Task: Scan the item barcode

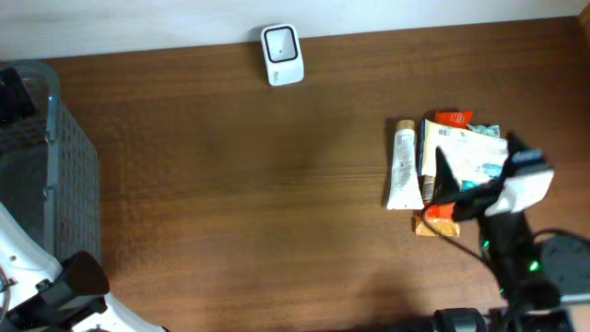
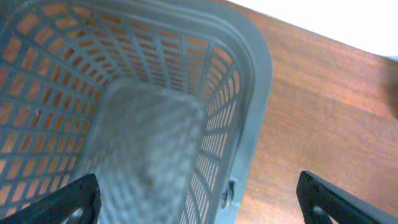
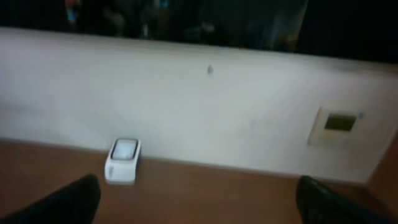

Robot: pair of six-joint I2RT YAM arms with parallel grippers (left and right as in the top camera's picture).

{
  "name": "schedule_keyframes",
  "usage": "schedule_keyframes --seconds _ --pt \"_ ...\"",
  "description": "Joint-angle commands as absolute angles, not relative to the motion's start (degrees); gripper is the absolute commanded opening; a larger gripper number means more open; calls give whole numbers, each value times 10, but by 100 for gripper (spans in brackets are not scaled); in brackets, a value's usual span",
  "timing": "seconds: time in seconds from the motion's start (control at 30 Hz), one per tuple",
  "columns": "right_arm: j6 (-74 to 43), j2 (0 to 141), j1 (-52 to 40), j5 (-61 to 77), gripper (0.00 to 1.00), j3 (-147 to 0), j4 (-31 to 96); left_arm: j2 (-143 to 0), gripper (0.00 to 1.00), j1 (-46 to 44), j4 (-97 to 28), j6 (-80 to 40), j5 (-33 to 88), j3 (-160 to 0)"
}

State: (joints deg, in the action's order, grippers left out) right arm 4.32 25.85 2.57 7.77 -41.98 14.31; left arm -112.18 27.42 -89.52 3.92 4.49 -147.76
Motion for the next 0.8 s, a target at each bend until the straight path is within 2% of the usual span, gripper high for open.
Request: schedule_keyframes --seconds 0.0,0.07,0.17,0.27,0.37,0.77 --pt "41 146 24 84 99 -232 8 -1122 99 276 -895 48 51 -1481" --pt "40 90 23 86 99 -119 -85 -1122 99 276 -895 48 51 -1481" --pt "40 24 23 88 99 -12 -142 -1122 99 276 -895 48 51 -1481" --pt "40 2 21 103 99 -3 -112 -1122 99 276 -895 48 51 -1481" --pt "40 2 10 108 99 -3 38 -1122 99 276 -895 48 51 -1481" --pt "36 3 10 109 99 -3 36 -1122 99 276 -895 48 51 -1481"
